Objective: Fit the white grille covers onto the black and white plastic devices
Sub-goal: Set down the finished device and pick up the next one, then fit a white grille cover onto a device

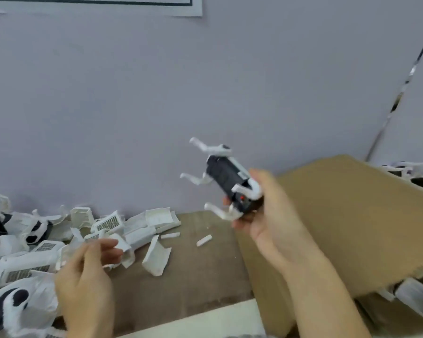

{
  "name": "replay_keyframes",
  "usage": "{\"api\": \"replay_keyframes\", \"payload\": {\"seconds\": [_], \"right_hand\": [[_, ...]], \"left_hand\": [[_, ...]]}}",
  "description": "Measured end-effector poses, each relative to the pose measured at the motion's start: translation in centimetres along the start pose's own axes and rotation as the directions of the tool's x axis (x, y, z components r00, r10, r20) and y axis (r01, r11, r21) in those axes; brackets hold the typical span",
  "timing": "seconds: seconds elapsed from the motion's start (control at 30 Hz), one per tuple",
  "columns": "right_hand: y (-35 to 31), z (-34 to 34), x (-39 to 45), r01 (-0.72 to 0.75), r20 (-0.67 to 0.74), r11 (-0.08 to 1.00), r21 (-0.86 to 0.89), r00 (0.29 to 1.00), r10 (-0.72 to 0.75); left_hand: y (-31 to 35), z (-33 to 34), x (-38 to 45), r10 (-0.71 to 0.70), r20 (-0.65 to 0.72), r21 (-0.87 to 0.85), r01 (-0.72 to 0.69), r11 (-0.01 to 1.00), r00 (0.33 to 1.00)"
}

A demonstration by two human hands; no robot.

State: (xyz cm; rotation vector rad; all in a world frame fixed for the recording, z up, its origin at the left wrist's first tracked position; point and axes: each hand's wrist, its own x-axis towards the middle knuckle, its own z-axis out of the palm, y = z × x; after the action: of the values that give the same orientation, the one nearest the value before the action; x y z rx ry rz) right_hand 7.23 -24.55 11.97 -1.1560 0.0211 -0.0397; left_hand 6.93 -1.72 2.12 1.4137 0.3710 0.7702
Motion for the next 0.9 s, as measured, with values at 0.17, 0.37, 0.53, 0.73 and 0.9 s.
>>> {"api": "replay_keyframes", "payload": {"seconds": [0.17,0.37,0.53,0.73,0.9], "right_hand": [[-5.1,-5.2,-0.6,0.406,-0.228,0.822,0.401,0.913,-0.339],[1.2,-1.0,0.9,0.034,-0.231,0.957,-0.289,0.967,-0.104],[9.9,4.0,1.0,0.008,0.119,0.780,-0.626,0.989,0.085],[14.3,5.7,0.3,0.159,0.315,0.669,-0.726,0.942,0.117],[14.4,5.2,0.7,0.163,0.309,0.671,-0.723,0.946,0.103]], "left_hand": [[-0.5,0.3,0.2,-0.029,0.024,0.016,0.029,0.999,0.999],[-0.3,0.3,-0.1,-0.018,0.091,0.139,0.005,0.990,0.996],[0.7,-0.5,0.2,0.046,0.134,0.439,-0.101,0.893,0.990],[4.4,-2.9,1.8,0.138,0.061,0.547,-0.148,0.824,0.989],[10.1,-2.7,3.1,0.212,0.254,0.640,-0.329,0.694,0.944]]}}
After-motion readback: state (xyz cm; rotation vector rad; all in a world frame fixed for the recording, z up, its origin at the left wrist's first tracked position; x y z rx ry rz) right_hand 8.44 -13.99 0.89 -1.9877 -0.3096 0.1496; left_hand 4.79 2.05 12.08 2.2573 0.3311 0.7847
